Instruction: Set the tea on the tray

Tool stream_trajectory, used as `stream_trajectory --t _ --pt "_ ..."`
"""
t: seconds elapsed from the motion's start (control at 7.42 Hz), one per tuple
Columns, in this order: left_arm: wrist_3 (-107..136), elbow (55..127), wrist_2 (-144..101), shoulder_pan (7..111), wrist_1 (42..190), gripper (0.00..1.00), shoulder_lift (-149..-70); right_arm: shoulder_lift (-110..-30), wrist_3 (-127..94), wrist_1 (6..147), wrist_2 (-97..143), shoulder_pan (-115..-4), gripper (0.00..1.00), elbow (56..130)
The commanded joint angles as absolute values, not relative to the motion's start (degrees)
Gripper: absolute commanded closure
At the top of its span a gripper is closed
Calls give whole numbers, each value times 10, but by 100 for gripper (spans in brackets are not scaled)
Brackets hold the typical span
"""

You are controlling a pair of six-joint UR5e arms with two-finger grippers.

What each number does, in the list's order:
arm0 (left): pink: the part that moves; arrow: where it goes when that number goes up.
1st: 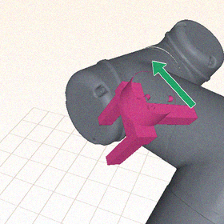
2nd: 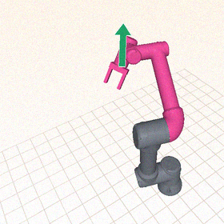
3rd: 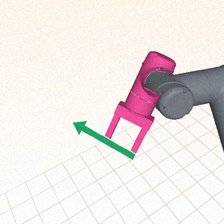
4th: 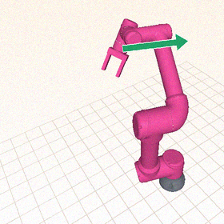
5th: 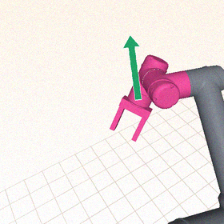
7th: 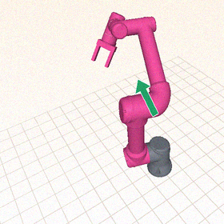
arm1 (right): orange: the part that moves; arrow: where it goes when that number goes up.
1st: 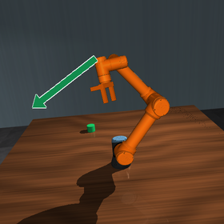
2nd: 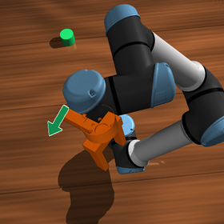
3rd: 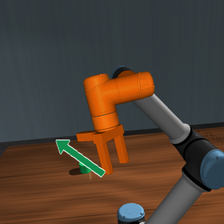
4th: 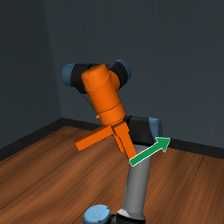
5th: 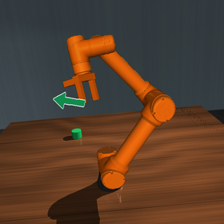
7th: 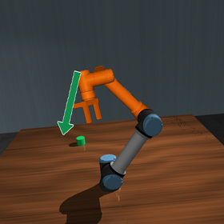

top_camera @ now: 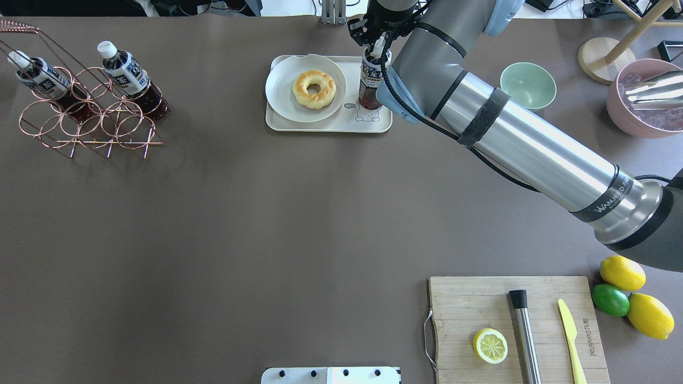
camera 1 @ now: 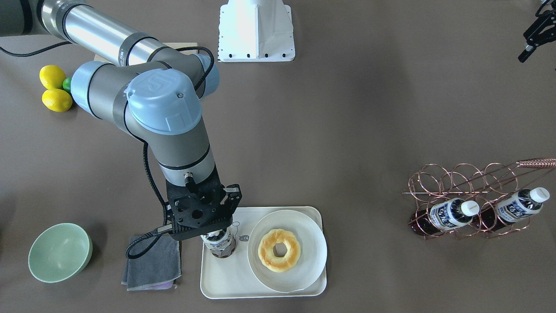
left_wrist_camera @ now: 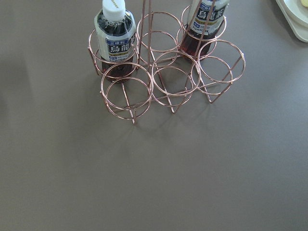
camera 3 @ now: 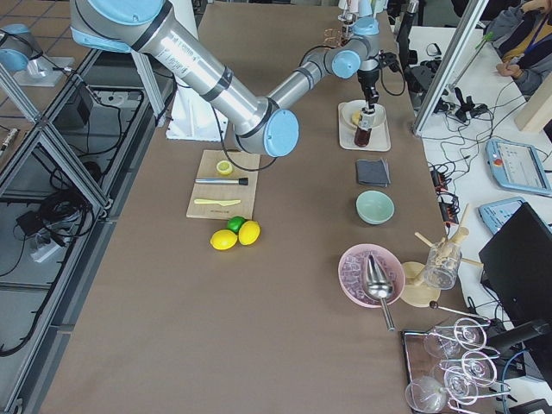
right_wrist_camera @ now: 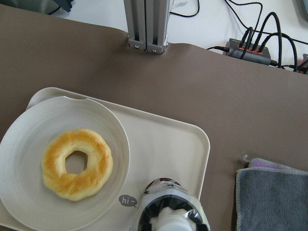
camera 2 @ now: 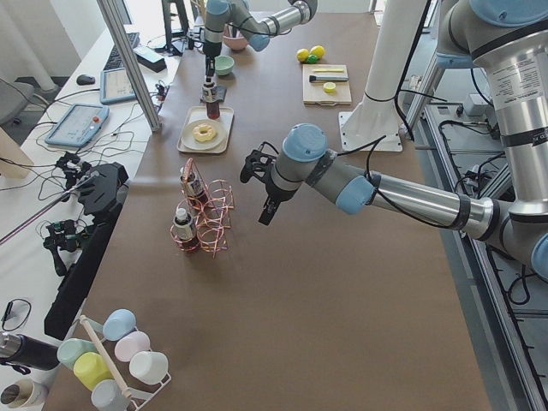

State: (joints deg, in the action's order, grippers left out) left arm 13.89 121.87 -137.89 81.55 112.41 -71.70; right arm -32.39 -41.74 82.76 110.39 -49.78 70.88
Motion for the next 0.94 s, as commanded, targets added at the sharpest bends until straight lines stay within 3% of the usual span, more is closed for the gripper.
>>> stream_trajectory --t 0.0,0.4,0.81 --pt "141 1216 -1372 815 1124 4 -716 -324 -416 825 1103 -494 0 711" --pt "144 1186 -1370 815 1123 5 -724 -336 -410 831 1180 -534 0 749" --pt "138 1162 -1373 829 1116 8 -720 -503 -295 859 1262 -613 0 898"
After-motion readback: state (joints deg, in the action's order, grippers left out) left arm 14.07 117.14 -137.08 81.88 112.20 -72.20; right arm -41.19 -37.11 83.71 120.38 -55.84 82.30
